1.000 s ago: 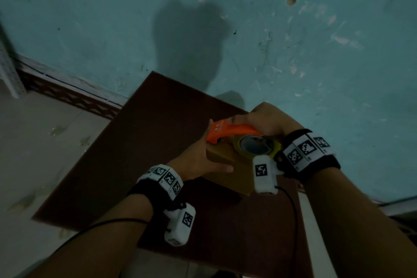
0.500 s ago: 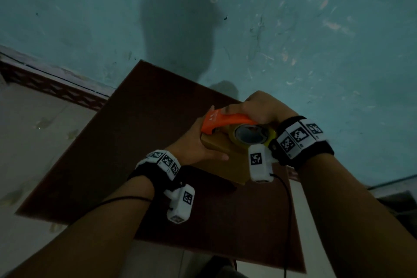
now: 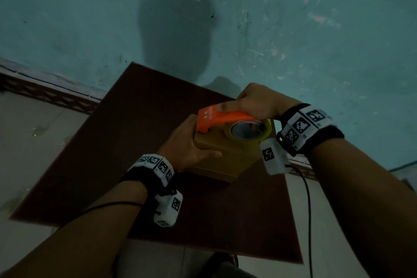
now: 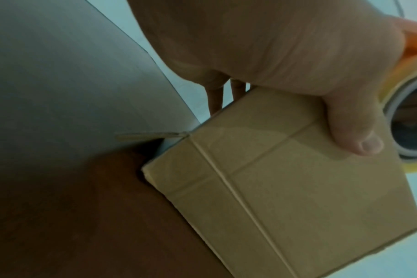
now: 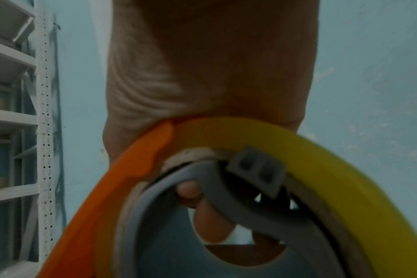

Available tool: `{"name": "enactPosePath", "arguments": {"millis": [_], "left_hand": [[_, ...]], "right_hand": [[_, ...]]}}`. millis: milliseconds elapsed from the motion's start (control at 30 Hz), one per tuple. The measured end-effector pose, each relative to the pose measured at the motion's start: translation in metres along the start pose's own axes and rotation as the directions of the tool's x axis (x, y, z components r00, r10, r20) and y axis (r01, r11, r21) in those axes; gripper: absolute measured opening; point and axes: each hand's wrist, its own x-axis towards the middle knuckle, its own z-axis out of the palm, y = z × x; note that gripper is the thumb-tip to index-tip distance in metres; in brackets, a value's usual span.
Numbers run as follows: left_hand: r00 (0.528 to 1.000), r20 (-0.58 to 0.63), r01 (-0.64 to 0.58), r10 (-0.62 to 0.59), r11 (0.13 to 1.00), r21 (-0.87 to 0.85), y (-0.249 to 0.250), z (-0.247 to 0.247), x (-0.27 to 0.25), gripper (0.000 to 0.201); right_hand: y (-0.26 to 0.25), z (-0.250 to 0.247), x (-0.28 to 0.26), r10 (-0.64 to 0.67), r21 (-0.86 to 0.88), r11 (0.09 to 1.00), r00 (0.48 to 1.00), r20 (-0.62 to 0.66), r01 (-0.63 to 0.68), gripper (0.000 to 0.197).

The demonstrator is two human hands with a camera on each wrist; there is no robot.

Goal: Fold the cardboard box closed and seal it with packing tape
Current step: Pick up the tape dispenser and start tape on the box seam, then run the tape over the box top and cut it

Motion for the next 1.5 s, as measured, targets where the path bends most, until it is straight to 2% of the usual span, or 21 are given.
{"name": "enactPosePath", "arguments": {"millis": [133,300,333,400,467,567,667,733,800,900,1100,1200,1333,1500], "left_hand": [[1.0,0.001,-0.025,0.025,1.0,0.015,-0.001,0.001,0.0,0.081],[1.0,-0.009,0.007,-0.007,1.0,0.002,-0.006,0.003,-0.001,0.088],[0.996,-0.064,0.059,-0.06,0.998,-0.031,-0.009,0.0,-0.001,0.09],[0.958,-0.227,0.153,-0.174,0.982,-0.108,-0.023,-0.02,-0.001,0.094],[0.928,-0.302,0.198,-0.219,0.975,-0.099,-0.035,-0.043,-0.003,0.1],[0.958,-0.219,0.179,-0.185,0.983,-0.043,-0.035,-0.053,-0.007,0.111],[0.985,-0.089,0.143,-0.148,0.987,-0.068,-0.026,-0.04,-0.007,0.124],[0.991,-0.025,0.132,-0.135,0.988,-0.084,-0.02,-0.033,-0.004,0.126],[0.991,0.015,0.135,-0.135,0.98,-0.143,-0.014,-0.028,-0.002,0.122],[0.992,0.031,0.126,-0.122,0.964,-0.235,-0.011,-0.023,-0.001,0.113],[0.998,0.003,0.056,-0.057,0.967,-0.25,-0.004,-0.025,0.002,0.08],[0.997,-0.024,0.064,-0.075,0.948,-0.313,-0.005,-0.021,0.006,0.068],[0.988,-0.042,0.117,-0.152,0.887,-0.447,-0.003,-0.017,0.011,0.065],[0.979,-0.048,0.145,-0.198,0.842,-0.52,0.001,-0.017,0.009,0.071]], "right_hand": [[0.009,-0.004,0.001,-0.003,-0.013,1.0,1.0,0.007,0.003,0.078],[0.009,-0.006,0.004,-0.026,-0.089,0.996,0.999,0.02,0.028,0.068],[0.015,-0.013,0.002,-0.008,-0.139,0.99,1.0,0.006,0.009,0.066],[0.043,-0.033,-0.008,0.068,-0.222,0.972,0.997,-0.048,-0.077,0.071],[0.08,-0.053,-0.027,0.125,-0.191,0.971,0.986,-0.107,-0.144,0.08],[0.11,-0.062,-0.046,0.143,0.029,0.99,0.973,-0.181,-0.14,0.084],[0.095,-0.055,-0.043,0.078,0.152,0.987,0.981,-0.177,-0.051,0.083],[0.08,-0.052,-0.039,0.028,0.198,0.98,0.985,-0.171,0.006,0.091],[0.066,-0.049,-0.036,-0.008,0.231,0.972,0.988,-0.152,0.044,0.095],[0.053,-0.045,-0.032,-0.037,0.304,0.949,0.989,-0.145,0.08,0.09],[0.033,-0.038,-0.022,-0.046,0.458,0.881,0.985,-0.164,0.118,0.082],[0.014,-0.033,-0.016,-0.087,0.471,0.869,0.983,-0.162,0.154,0.087],[-0.013,-0.028,-0.002,-0.127,0.433,0.884,0.981,-0.146,0.179,0.087],[-0.023,-0.019,0.017,-0.084,0.199,0.976,0.996,-0.017,0.086,0.065]]}}
